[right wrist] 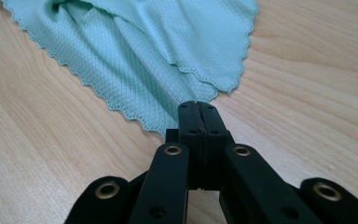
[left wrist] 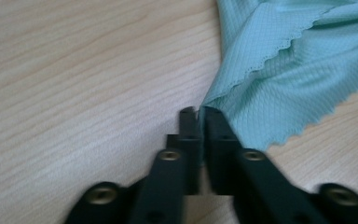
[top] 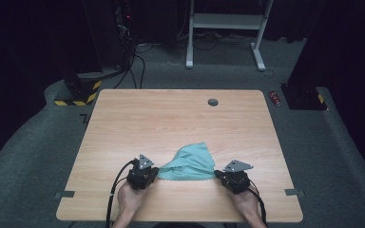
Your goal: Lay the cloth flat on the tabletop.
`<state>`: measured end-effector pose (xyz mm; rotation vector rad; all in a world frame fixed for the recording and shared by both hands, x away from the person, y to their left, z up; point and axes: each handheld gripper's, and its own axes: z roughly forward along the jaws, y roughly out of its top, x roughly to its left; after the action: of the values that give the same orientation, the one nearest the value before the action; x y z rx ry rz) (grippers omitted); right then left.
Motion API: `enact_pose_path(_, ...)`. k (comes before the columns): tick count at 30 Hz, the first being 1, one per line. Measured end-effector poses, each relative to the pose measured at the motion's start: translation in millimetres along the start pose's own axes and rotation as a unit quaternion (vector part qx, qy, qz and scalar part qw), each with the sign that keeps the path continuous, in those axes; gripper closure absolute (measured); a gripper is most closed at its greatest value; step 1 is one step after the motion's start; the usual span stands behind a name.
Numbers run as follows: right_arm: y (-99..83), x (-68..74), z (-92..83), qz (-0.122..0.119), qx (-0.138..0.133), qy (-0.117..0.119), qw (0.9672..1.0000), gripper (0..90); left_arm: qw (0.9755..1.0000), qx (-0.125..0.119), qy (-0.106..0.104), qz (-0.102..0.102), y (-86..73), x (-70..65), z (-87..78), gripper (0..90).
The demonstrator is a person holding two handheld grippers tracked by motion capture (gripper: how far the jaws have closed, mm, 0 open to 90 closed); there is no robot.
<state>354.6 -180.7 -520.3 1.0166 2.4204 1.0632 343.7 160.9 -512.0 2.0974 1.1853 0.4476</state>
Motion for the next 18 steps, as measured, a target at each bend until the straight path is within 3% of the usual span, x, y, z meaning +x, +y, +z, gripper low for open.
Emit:
enact_pose_path(2,0.6,-0.3,-0.1,0.000,0.003,0.005,1.0000,88.5,0.9997,-0.009,-0.019,0.009,3.6,-0.3,-1.1,71.4)
enact_pose_path(3,1.8,-0.2,0.0,-0.001,0.001,0.010,0.9999,80.9,0.9996,-0.014,-0.021,0.015,6.0,-1.9,-1.9,62.5)
enact_pose_path(7,8.7,1.3,-0.3,0.001,-0.009,0.017,0.9998,72.8,0.9983,-0.023,-0.022,0.049,18.9,-12.3,-1.0,52.5)
enact_pose_path(10,14.2,3.2,0.5,-0.002,-0.014,0.018,0.9997,71.8,0.9967,-0.024,-0.023,0.074,29.8,-21.1,5.2,51.9)
enact_pose_path(14,27.9,8.2,9.6,-0.014,-0.009,0.018,0.9997,72.4,0.9941,-0.017,-0.004,0.107,46.2,-33.8,17.2,55.0)
enact_pose_path(18,31.9,10.1,17.4,-0.019,0.001,0.023,0.9996,73.4,0.9922,0.000,-0.002,0.125,55.7,-41.4,31.0,57.3)
